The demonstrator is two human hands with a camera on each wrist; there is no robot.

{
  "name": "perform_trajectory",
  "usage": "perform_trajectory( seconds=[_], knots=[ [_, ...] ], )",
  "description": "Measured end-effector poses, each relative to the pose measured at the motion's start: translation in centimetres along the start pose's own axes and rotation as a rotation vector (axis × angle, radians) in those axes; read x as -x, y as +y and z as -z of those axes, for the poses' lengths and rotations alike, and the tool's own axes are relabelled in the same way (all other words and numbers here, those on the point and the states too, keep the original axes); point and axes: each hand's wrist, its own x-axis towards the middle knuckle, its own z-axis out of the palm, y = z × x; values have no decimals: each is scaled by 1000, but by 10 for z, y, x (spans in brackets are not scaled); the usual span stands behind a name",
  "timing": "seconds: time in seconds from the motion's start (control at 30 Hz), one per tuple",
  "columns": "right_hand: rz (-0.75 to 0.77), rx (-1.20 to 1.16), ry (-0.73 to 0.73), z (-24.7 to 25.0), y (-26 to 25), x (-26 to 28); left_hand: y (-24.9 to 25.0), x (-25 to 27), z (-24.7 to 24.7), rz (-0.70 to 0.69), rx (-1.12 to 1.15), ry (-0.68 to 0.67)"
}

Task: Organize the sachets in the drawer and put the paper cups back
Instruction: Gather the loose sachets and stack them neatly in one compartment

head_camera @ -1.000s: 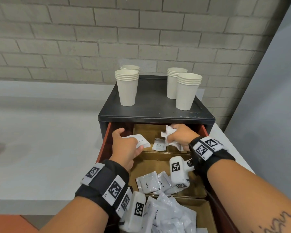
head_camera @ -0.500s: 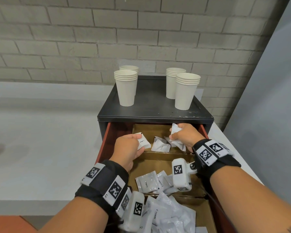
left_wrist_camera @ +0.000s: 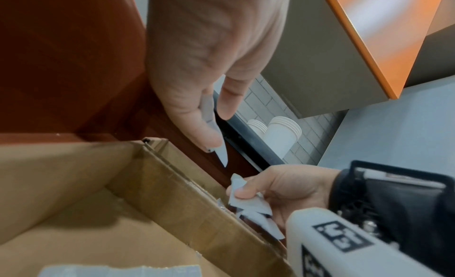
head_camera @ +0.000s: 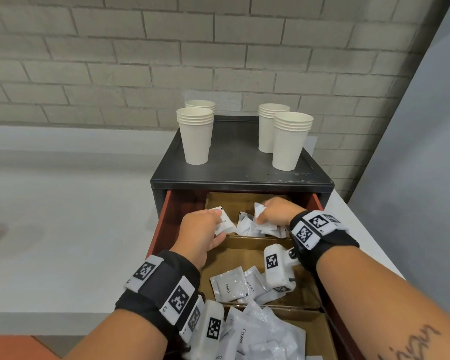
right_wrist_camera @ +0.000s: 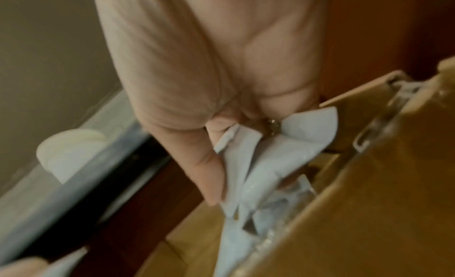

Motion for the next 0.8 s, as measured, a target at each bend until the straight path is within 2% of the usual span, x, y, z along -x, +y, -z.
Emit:
perform_trajectory(
  seconds=[0.13,0.3,0.37,0.47,0.53,0.63,0.7,0.8],
  knots=[
    [93,139,-113,-13,-6,-9,5,0,3,-31,-84,-10],
    [168,224,-113,-21,-10,-12,1,-5,7,-111,-110,-53],
    [211,237,-78,-18,-9,-9,2,-1,7,-83,-190,-34],
    [313,147,65,-8,-7,0,5,-2,6,-51,-222,-29],
    [356,27,102,1,-6,13,6,0,6,-52,-255,-22],
    [382,-74,-9,6,-2,32,5,1,8,-52,-300,-25],
    [401,-118,-102,3,0,43,2,3,10,-21,-360,-109],
    [422,-323,-120,-3,-1,53,-2,12,11,53,-381,-373]
  ],
)
